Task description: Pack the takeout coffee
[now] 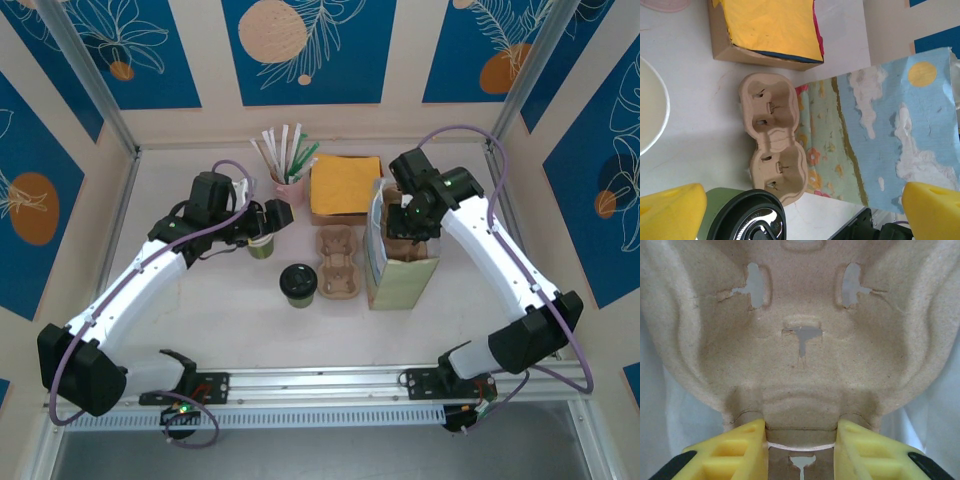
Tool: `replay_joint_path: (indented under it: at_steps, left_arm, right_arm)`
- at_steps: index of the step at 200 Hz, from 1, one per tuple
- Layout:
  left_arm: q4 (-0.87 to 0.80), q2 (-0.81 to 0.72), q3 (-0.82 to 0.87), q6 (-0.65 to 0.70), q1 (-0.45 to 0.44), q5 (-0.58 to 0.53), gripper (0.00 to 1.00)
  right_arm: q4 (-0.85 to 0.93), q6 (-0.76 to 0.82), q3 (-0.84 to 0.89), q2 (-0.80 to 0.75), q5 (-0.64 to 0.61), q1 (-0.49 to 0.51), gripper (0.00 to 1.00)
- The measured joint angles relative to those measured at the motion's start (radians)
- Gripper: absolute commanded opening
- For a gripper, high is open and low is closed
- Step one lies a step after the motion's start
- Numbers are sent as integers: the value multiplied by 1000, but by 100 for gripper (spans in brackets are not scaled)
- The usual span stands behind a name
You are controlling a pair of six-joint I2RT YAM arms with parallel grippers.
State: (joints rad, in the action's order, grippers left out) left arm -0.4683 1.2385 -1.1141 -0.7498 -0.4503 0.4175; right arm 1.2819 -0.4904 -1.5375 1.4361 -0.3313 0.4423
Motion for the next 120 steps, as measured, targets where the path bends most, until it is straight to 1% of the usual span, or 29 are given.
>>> replay_joint_path:
  at_steps: [120]
  left_arm:
    - [8,0,1,0,0,0,100]
  right_arm:
    - [60,19,-27,107,37,-35,33]
